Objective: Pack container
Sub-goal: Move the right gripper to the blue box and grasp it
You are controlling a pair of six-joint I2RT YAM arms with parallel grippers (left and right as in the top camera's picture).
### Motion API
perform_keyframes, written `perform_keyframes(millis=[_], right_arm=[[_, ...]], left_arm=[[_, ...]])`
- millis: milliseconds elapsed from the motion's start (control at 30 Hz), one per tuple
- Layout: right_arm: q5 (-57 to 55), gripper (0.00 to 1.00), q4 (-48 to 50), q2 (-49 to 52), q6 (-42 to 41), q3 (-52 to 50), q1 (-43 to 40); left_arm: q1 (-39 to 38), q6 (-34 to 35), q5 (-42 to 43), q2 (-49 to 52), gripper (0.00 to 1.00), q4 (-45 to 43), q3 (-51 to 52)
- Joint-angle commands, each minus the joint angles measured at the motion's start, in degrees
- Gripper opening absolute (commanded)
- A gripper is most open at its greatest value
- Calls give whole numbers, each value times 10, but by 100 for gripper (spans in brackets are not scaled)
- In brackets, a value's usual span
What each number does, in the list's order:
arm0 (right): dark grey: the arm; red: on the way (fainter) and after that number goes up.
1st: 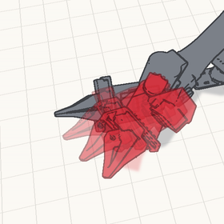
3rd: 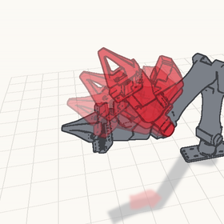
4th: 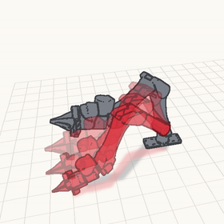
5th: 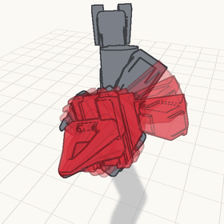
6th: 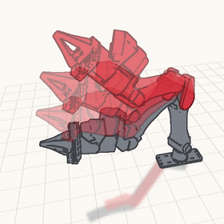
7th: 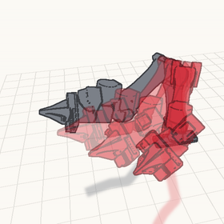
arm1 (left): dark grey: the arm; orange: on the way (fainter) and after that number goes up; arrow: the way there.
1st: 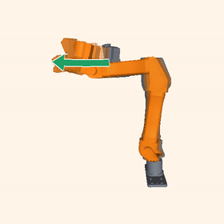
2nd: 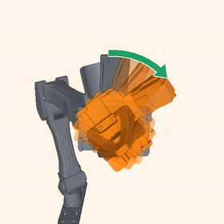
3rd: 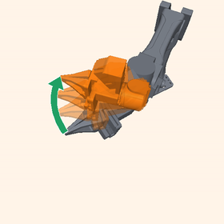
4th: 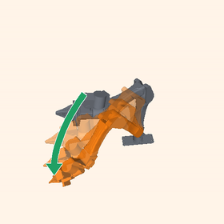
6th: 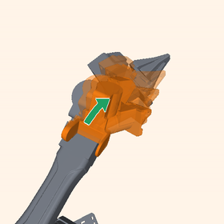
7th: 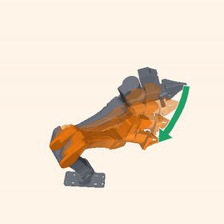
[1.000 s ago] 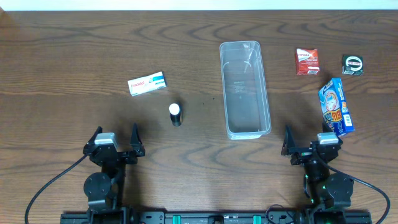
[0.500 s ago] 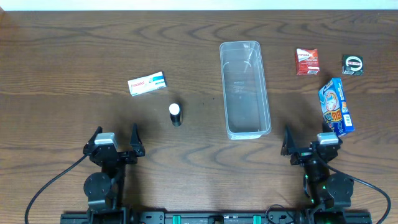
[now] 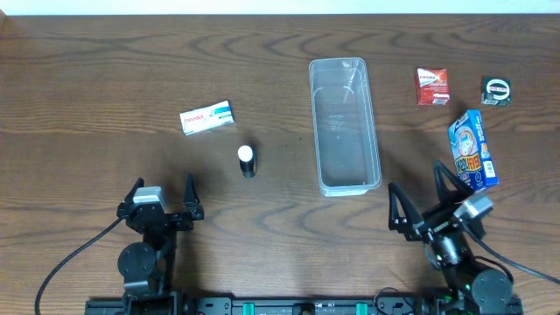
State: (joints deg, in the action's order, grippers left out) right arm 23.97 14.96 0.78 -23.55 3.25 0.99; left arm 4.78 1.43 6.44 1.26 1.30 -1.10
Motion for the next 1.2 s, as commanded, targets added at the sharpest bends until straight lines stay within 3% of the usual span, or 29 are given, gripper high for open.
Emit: perform_keyframes(millis=[0,100,300,600,833,1167], right_arm=[[-6,99,-44,20,75,86,3],[-81,99,-174,86,129,197,-2],[-204,99,-414,321,221,446,-36],[-188,99,-699,661,275,733,-147],[-325,99,-710,776,278,762,-167],[-311,99,-693,853,401,761,-175]], left_arm=[[1,-5,4,1,98,21,9],[1,-5,4,1,98,21,9],[1,-5,4,1,98,21,9],[1,-5,4,1,98,21,9],[1,-5,5,1,98,21,9],[1,-5,4,1,98,21,9]])
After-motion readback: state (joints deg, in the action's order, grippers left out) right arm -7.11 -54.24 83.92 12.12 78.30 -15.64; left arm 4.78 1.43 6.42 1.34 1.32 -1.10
